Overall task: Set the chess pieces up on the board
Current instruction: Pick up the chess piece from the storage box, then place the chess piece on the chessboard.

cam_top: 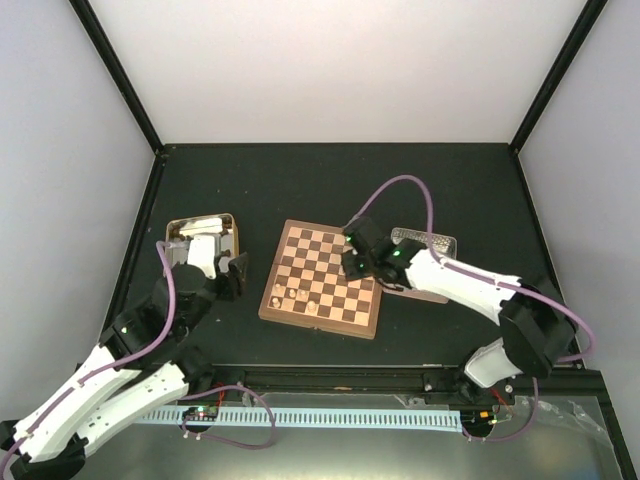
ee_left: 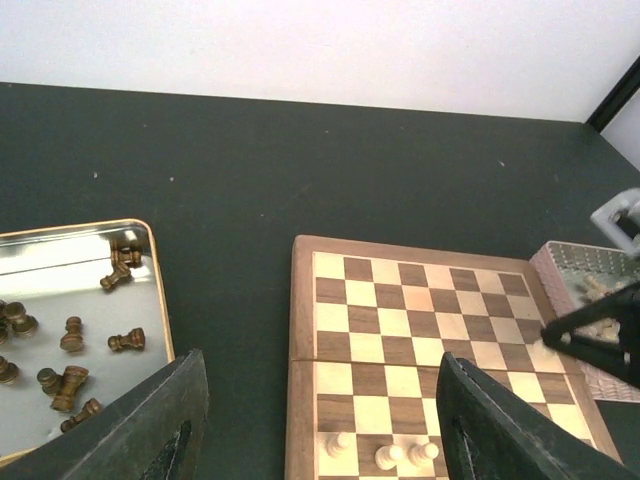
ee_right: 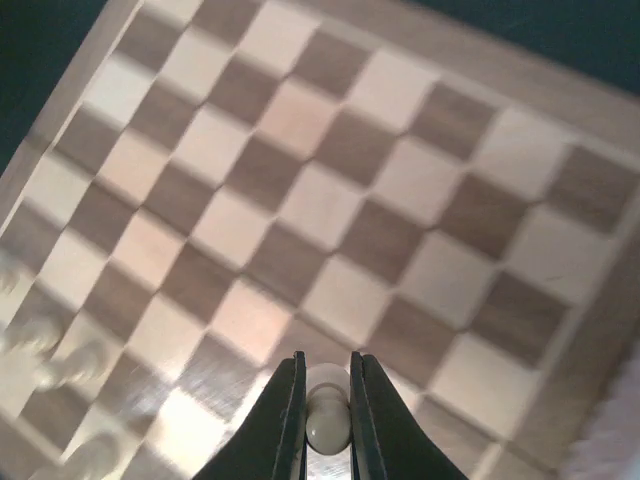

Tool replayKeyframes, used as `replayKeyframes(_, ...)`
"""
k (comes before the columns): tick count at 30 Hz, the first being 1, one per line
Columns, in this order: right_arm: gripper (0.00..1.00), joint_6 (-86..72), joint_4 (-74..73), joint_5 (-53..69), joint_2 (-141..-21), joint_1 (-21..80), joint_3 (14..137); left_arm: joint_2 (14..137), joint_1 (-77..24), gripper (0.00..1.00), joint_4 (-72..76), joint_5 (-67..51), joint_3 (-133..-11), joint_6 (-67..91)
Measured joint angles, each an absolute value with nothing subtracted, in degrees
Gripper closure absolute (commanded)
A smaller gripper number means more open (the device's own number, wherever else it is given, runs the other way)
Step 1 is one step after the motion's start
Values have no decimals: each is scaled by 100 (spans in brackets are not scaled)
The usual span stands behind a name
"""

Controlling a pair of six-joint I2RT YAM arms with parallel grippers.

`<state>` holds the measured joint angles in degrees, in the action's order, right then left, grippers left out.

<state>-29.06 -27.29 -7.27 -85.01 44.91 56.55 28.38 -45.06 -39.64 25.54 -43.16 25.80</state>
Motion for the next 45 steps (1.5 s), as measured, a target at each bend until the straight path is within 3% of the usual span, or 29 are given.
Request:
replayKeyframes(7, 94, -2993, -2744, -322, -9094, 5393, 5942, 2578, -4506, 33, -4174, 2633, -4313, 2567)
replayKeyframes(22, 90, -2978, -2659, 303, -9870, 5664, 6281, 2434, -4506, 33, -4219, 2635, -4246, 2571)
replayKeyframes(32, 76, -2849, -2665, 410, -10132, 5699, 6410, 2438, -4506, 33, -4217, 2633, -4224, 2569)
replayKeyframes(45, 67, -2884, -2709, 384, -10141, 5704, 6501, 2438, -4506, 33, -4219, 2587, -4215, 2569)
